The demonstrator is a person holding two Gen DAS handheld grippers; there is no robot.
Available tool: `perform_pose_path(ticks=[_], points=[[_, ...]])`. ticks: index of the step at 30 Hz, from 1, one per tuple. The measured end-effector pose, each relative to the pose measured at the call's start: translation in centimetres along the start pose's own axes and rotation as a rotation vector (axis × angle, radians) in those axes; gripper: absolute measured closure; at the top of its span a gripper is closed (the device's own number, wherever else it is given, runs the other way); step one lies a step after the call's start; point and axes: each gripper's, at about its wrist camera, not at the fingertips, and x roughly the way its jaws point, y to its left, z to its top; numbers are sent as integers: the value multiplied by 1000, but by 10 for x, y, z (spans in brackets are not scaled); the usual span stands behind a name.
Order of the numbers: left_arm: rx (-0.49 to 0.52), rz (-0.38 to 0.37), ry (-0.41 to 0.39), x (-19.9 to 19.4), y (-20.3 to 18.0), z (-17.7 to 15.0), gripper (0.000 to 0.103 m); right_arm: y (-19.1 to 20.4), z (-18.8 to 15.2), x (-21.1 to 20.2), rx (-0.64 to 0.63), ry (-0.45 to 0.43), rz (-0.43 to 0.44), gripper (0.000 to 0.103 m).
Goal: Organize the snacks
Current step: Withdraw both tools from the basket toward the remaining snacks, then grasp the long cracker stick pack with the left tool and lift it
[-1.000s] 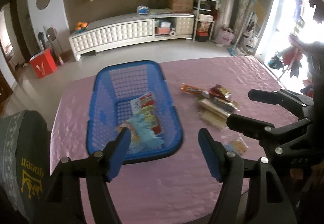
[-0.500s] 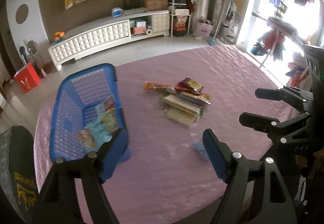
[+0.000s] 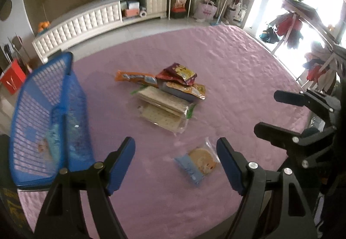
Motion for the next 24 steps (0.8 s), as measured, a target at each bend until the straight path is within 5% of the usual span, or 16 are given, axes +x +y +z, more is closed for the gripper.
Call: perform_pose_path(ticks=[6, 11, 24], points=[[-70, -15, 27, 38, 1, 12, 27, -24, 5, 30, 63, 31, -2, 14], [-111, 7, 65, 75, 8, 23, 38, -30, 11, 56, 47, 26, -50, 14], [-253, -33, 131, 144, 54, 44, 38, -41, 29, 106, 51, 62, 3, 14]])
